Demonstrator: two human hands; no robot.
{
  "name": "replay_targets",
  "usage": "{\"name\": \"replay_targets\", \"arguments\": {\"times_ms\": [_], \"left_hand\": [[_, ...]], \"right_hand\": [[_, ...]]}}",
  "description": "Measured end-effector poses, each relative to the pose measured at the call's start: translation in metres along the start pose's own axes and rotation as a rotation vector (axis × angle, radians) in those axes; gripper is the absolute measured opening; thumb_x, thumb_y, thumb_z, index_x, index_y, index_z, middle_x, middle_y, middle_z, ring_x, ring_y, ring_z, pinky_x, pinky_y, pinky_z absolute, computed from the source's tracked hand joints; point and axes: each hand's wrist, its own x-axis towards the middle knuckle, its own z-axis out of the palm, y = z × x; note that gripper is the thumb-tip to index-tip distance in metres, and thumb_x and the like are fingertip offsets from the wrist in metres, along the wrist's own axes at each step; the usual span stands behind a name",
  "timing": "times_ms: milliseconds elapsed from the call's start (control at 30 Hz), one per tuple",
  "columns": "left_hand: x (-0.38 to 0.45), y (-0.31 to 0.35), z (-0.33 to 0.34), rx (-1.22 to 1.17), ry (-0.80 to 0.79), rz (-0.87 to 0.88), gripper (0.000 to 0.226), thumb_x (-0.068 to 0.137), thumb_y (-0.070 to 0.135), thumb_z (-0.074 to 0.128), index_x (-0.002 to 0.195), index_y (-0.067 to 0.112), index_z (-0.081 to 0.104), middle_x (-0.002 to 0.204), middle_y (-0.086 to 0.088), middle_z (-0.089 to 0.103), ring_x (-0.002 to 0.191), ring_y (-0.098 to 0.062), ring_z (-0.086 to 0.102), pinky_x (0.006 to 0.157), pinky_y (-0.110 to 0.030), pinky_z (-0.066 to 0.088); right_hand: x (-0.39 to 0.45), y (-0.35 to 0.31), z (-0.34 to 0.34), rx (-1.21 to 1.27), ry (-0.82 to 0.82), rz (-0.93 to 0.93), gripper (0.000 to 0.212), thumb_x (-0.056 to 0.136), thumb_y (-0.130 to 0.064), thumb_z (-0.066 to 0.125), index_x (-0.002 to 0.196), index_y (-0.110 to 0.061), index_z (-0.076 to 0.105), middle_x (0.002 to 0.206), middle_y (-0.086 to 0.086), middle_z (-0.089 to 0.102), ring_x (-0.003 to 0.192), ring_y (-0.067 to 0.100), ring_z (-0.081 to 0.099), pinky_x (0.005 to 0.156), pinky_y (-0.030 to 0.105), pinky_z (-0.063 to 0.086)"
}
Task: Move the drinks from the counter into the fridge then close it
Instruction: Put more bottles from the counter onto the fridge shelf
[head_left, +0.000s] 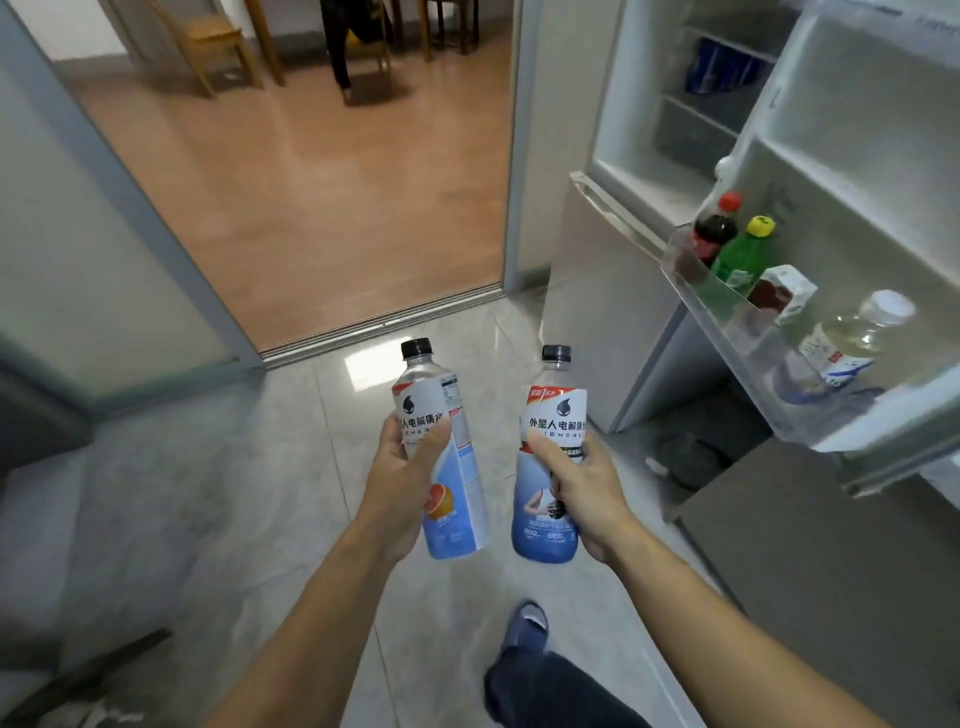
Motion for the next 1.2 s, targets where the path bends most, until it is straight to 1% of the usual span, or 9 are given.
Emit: {"name": "replay_targets", "arguments": {"times_ms": [133,333,467,567,767,900,967,1067,1200], "left_hand": [[0.060,0.020,-0.011,0.078,0.048,0.009,0.037,0.085,0.030,0.073,0.118,0.032,0.056,0.108,-0.008,0.070,0.096,-0.029,0.071,0.078,-0.046,0.061],[0.163,0.062,0.010,0.189,0.070,0.009,0.040,0.081,0.018,0.078,0.111,0.036,0.058,0.107,-0.001,0.070,0.100,-0.027,0.069,0.083,-0.048,0.060],[0.233,0.091,0.038,0.258,0.030,0.018,0.040,0.080,0.018,0.079,0.108,0.038,0.059,0.101,0.003,0.071,0.095,-0.024,0.070,0.071,-0.036,0.062],[0.283,0.103,0.057,0.280,-0.017,0.013,0.036,0.080,0.017,0.078,0.105,0.036,0.060,0.093,0.005,0.073,0.090,-0.022,0.072,0.064,-0.030,0.060],[0.386,0.124,0.094,0.299,-0.187,-0.022,0.047,0.073,0.015,0.084,0.108,0.035,0.059,0.095,0.008,0.075,0.083,-0.012,0.074,0.061,-0.024,0.058],[0.465,0.146,0.127,0.394,-0.318,0.007,0.058,0.055,0.027,0.088,0.105,0.033,0.060,0.093,0.005,0.074,0.084,-0.015,0.073,0.069,-0.031,0.059],[0.504,0.162,0.145,0.427,-0.396,0.040,0.061,0.053,0.028,0.087,0.106,0.034,0.059,0.093,0.005,0.073,0.085,-0.015,0.072,0.068,-0.028,0.059],[0.554,0.188,0.171,0.481,-0.532,0.097,0.061,0.056,0.023,0.085,0.109,0.033,0.059,0.095,0.004,0.073,0.087,-0.015,0.072,0.066,-0.022,0.056],[0.614,0.211,0.218,0.502,-0.680,0.138,0.060,0.057,0.019,0.085,0.109,0.035,0.059,0.098,0.004,0.073,0.087,-0.015,0.071,0.072,-0.030,0.058]], "right_hand": [[0.061,-0.009,0.033,0.011,-0.014,0.011,0.031,0.083,-0.031,0.078,0.109,-0.020,0.066,0.098,0.005,0.077,0.088,0.025,0.075,0.075,0.041,0.062],[0.166,-0.042,0.057,-0.005,0.008,0.005,0.030,0.081,-0.035,0.080,0.104,-0.023,0.066,0.090,-0.003,0.077,0.078,0.015,0.076,0.059,0.025,0.057],[0.234,-0.071,0.055,-0.037,0.022,-0.012,0.034,0.077,-0.039,0.081,0.105,-0.029,0.064,0.095,-0.006,0.076,0.084,0.013,0.075,0.063,0.027,0.060],[0.277,-0.086,0.049,-0.081,0.072,-0.025,0.040,0.076,-0.042,0.081,0.110,-0.030,0.062,0.098,-0.005,0.074,0.088,0.016,0.074,0.071,0.036,0.063],[0.358,-0.109,0.030,-0.073,0.273,-0.058,0.055,0.058,-0.055,0.081,0.106,-0.037,0.061,0.094,-0.014,0.074,0.085,0.009,0.073,0.068,0.029,0.063],[0.415,-0.130,0.023,-0.082,0.446,-0.094,0.051,0.064,-0.043,0.087,0.106,-0.031,0.061,0.091,-0.012,0.075,0.080,0.007,0.073,0.060,0.018,0.056],[0.441,-0.146,0.022,-0.075,0.536,-0.110,0.051,0.066,-0.039,0.088,0.107,-0.029,0.061,0.090,-0.013,0.075,0.079,0.004,0.072,0.058,0.016,0.055],[0.472,-0.169,0.024,-0.058,0.661,-0.116,0.049,0.067,-0.039,0.088,0.107,-0.031,0.061,0.089,-0.013,0.075,0.079,0.003,0.072,0.058,0.016,0.055],[0.507,-0.193,0.016,-0.047,0.783,-0.147,0.051,0.068,-0.037,0.089,0.110,-0.031,0.060,0.093,-0.008,0.075,0.080,0.005,0.073,0.065,0.023,0.058]]}}
